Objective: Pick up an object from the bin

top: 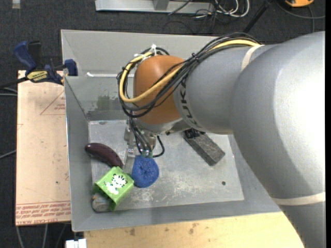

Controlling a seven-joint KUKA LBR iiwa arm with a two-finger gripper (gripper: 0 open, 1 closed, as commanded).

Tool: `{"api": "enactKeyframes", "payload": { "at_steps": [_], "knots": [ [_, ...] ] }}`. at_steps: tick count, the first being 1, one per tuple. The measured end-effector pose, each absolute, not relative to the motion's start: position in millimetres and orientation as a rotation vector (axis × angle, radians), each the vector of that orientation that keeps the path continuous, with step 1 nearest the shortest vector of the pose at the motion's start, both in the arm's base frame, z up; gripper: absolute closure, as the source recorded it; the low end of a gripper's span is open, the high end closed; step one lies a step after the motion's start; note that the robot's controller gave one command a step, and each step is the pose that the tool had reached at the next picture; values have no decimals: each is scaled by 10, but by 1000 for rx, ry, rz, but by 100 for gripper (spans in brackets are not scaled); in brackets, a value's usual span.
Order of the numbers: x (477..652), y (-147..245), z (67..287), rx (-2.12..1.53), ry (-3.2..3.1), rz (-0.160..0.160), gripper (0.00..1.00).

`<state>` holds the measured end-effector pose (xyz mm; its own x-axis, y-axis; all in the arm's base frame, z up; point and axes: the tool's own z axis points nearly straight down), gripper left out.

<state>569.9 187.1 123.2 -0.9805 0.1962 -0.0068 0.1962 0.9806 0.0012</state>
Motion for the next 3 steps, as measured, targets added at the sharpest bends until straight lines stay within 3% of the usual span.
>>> {"api": "enactKeyframes", "payload": {
  "at_steps": [1,2,3],
  "knots": [
    [5823,2525,1053,515,3090,9,0],
    [5701,2437,717,693,3064,2,0],
    [5731,2285,698,734,3054,1,100]
  ]
}}
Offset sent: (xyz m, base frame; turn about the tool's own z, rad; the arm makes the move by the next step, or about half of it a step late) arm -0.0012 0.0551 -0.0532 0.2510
